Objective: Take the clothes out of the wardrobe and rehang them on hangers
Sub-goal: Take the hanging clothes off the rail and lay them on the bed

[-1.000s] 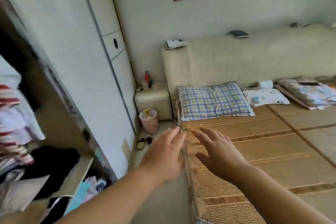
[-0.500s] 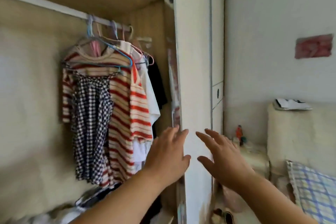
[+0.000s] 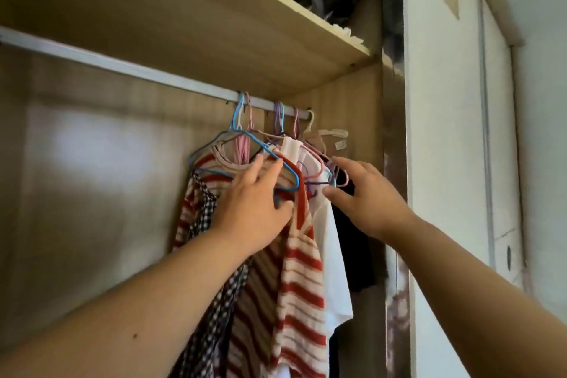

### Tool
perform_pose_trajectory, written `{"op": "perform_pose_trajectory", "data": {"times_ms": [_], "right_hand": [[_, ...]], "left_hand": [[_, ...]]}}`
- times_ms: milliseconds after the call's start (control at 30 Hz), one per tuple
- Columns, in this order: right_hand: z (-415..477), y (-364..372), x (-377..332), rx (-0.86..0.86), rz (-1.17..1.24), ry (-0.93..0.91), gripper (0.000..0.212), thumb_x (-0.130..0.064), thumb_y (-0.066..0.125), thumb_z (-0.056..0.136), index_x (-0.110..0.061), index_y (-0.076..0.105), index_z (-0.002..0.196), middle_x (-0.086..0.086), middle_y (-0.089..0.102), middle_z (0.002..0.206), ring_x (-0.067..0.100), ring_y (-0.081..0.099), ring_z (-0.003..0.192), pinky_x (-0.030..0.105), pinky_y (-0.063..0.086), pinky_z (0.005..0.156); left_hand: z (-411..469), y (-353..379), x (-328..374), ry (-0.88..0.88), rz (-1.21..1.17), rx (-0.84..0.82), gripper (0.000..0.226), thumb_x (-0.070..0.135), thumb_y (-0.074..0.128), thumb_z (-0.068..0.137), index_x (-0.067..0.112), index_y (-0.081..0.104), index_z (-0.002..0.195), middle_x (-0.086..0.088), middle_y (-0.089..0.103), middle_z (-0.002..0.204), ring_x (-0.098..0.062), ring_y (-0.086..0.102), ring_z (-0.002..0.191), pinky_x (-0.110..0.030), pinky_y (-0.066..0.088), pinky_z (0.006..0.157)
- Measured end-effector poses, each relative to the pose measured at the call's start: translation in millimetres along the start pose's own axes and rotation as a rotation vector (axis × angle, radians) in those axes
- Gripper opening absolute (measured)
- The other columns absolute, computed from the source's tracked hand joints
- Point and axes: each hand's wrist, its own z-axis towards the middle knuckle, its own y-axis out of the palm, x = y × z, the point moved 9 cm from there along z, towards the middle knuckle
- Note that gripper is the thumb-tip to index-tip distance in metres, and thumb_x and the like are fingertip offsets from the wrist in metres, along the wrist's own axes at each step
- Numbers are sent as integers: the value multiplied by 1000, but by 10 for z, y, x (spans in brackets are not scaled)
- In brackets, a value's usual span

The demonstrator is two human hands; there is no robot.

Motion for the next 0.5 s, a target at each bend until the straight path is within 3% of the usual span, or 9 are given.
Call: {"op": "perform_pose_trajectory", "data": {"times_ms": [100, 167, 333, 433, 500], "right_hand": [[523, -11, 249, 22, 305, 14, 51, -47, 53, 91, -27, 46, 137, -6, 51, 135, 10, 50, 119, 25, 35, 96], [880, 79, 441, 14, 435, 26, 46, -46, 50, 92, -22, 55, 131, -5, 58, 130, 14, 53, 120, 30, 38, 103], [1611, 483, 686, -118, 257, 32, 46, -39, 36, 100, -9, 57, 127, 12, 53, 136, 29, 47, 125, 36, 37, 103], [1826, 686, 714, -201, 159, 12, 46, -31, 28, 103, -1, 52, 128, 21, 50, 135, 34, 46, 124, 36, 37, 101], [1945, 839, 753, -220, 189, 5, 45, -33, 32, 102, -3, 53, 128, 20, 52, 133, 33, 49, 122, 34, 39, 98]], "left_hand": [[453, -5, -54, -24, 12, -2, 77, 55, 55, 85, 42, 14, 148, -1, 9, 160, -23, 15, 145, -38, 19, 117], [738, 30, -18, -24, -18, -7, 76, 62, 52, 83, 46, 15, 147, 1, 7, 160, -23, 13, 146, -41, 19, 118], [1204, 244, 127, -102, 59, -127, 67, 71, 45, 82, 42, 36, 142, 0, 13, 159, -23, 16, 145, -37, 19, 115], [1292, 396, 132, -130, 131, -215, 60, 68, 43, 85, 32, 53, 131, -5, 37, 149, -23, 33, 137, -32, 29, 106], [1295, 449, 105, -123, 183, -246, 63, 68, 44, 85, 29, 51, 133, -4, 46, 142, -22, 41, 131, -32, 33, 103]]}}
